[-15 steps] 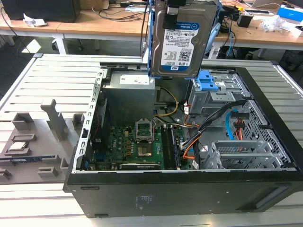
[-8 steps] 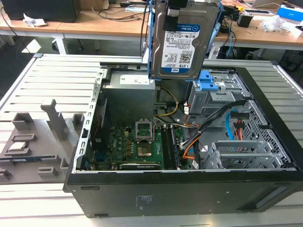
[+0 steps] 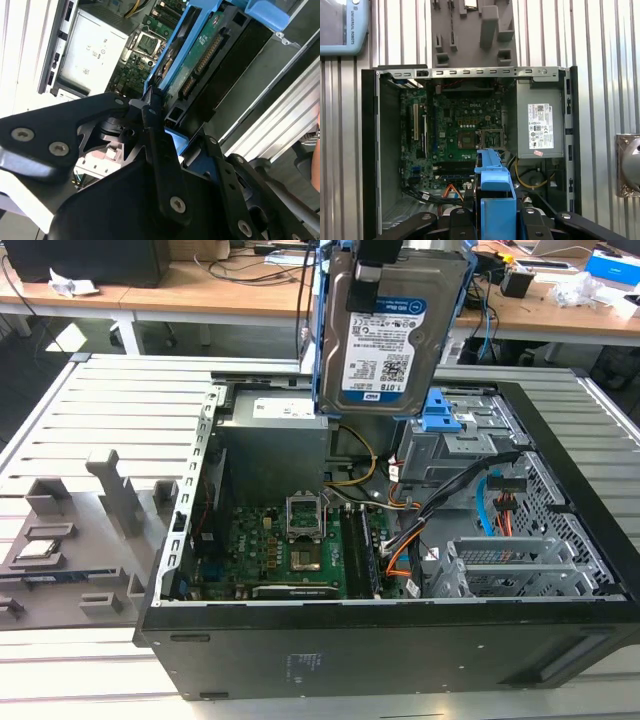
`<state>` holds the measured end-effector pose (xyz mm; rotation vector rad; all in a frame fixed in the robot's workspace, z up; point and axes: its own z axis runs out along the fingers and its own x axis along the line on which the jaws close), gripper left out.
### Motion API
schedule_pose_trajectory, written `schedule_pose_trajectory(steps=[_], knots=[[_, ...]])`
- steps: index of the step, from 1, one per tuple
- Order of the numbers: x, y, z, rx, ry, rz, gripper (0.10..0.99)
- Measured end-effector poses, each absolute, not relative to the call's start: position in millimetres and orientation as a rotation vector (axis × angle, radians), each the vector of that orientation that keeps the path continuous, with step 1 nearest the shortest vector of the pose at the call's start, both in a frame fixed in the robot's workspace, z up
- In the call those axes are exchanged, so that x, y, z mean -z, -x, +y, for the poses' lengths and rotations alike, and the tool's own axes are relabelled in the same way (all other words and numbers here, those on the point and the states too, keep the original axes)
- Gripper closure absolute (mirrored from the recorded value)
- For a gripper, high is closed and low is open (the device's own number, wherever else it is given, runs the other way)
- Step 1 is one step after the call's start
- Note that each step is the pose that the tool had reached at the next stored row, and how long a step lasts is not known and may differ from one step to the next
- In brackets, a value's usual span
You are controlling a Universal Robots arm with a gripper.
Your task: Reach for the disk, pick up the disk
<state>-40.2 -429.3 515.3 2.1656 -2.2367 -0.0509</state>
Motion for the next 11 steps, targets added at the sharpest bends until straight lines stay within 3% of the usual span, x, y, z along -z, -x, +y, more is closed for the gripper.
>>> schedule_pose_trajectory(steps=[11], knots=[[-515.3, 40.2, -460.1, 0.051, -2.166, -2.237, 0.722]])
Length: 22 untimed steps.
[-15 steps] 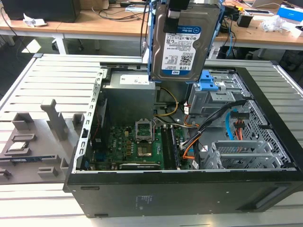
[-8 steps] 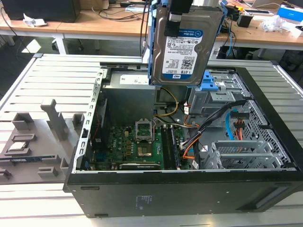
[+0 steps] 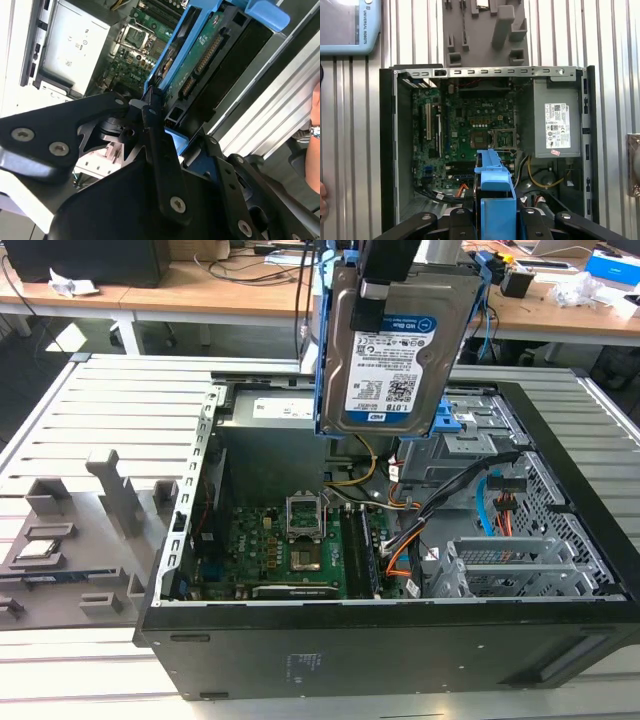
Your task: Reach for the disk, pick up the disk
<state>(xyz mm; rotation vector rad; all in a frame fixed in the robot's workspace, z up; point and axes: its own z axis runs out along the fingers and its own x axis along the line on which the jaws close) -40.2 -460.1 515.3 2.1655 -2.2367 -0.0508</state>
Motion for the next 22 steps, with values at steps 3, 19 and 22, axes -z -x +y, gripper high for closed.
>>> schedule_pose_trajectory(steps=[3, 19, 22], knots=[[-515.3, 40.2, -468.4, 0.051, -2.166, -2.237, 0.722], [-515.2, 40.2, -504.6, 0.051, -2.166, -2.237, 0.722], [-515.3, 40.2, -511.9, 0.051, -2.166, -2.237, 0.722]])
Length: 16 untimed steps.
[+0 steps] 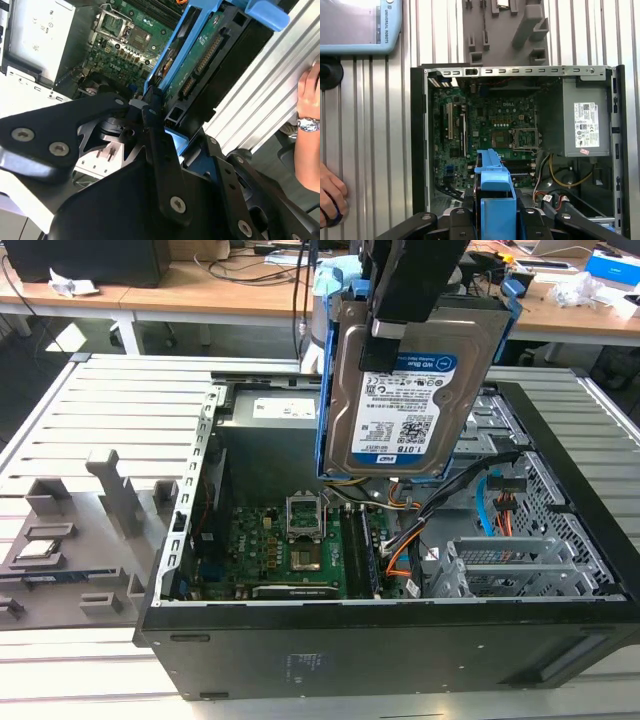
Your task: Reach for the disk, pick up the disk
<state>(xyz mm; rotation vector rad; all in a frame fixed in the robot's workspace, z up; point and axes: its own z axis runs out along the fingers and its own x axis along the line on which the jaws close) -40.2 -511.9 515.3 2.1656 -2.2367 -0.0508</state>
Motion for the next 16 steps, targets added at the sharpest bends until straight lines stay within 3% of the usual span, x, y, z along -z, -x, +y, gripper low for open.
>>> schedule_pose_trajectory(steps=[16], knots=[[-515.3, 40.2, -542.6, 0.051, -2.165, -2.237, 0.722]])
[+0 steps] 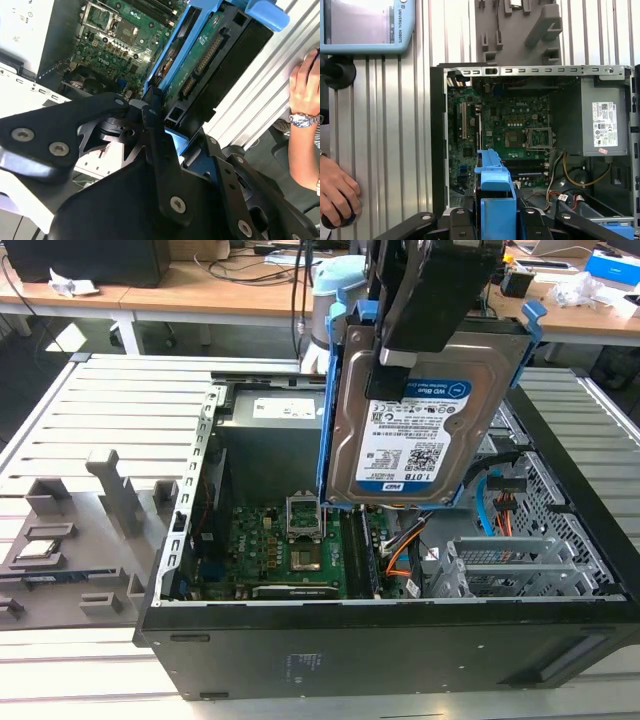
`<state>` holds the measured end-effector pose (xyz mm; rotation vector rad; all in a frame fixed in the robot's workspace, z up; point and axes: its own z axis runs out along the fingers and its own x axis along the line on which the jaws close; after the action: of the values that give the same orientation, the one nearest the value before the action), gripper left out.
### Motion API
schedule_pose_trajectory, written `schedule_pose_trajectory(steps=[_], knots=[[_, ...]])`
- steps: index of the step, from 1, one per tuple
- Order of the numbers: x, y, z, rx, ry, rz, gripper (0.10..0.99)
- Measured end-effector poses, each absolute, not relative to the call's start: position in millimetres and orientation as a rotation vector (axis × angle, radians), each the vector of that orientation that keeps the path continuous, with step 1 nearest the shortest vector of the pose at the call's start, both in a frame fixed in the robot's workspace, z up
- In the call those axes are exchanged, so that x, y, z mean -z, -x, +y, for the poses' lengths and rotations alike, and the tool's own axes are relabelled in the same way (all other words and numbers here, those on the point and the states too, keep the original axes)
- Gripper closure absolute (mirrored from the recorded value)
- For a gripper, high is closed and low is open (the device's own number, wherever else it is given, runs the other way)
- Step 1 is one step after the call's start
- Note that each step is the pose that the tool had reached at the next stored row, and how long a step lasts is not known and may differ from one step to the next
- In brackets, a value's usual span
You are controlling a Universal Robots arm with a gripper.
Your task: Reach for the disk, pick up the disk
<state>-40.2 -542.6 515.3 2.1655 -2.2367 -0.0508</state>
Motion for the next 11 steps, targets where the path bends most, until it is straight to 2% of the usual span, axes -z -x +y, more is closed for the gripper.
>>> schedule_pose_trajectory(steps=[11], knots=[[-515.1, 40.2, -570.9, 0.051, -2.166, -2.237, 0.722]])
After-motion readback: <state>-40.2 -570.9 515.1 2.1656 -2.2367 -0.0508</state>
